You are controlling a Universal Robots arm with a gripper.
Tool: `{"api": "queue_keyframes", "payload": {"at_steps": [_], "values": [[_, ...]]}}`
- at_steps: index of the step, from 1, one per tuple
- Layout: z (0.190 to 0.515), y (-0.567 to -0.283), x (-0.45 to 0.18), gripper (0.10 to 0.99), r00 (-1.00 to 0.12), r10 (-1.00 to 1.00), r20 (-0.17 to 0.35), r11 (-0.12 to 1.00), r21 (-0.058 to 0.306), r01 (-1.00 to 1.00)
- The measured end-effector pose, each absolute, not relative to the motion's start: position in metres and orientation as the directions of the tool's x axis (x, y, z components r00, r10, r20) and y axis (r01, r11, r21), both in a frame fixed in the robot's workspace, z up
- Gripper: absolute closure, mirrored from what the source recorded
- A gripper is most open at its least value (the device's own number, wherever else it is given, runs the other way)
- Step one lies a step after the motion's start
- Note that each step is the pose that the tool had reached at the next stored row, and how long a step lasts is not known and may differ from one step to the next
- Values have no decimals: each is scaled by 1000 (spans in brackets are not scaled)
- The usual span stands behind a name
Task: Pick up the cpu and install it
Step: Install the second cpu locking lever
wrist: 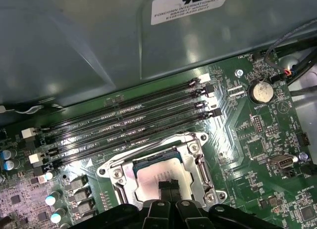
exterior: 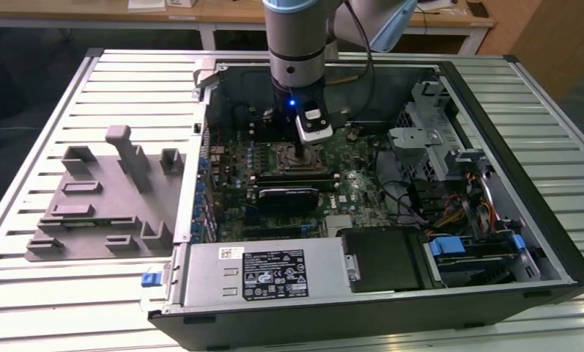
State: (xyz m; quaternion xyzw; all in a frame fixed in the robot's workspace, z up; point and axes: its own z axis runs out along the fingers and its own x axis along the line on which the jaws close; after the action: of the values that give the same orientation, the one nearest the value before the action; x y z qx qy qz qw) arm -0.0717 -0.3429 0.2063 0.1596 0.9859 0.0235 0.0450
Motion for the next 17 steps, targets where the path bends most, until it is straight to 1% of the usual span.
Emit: {"api": "queue_keyframes", "payload": {"at_steps": [6,17], "values": [[208,-343,-72,980,-945,317,-81,948,60,313],[224,-343,-72,980,-945,317,-81,948,60,313]]}}
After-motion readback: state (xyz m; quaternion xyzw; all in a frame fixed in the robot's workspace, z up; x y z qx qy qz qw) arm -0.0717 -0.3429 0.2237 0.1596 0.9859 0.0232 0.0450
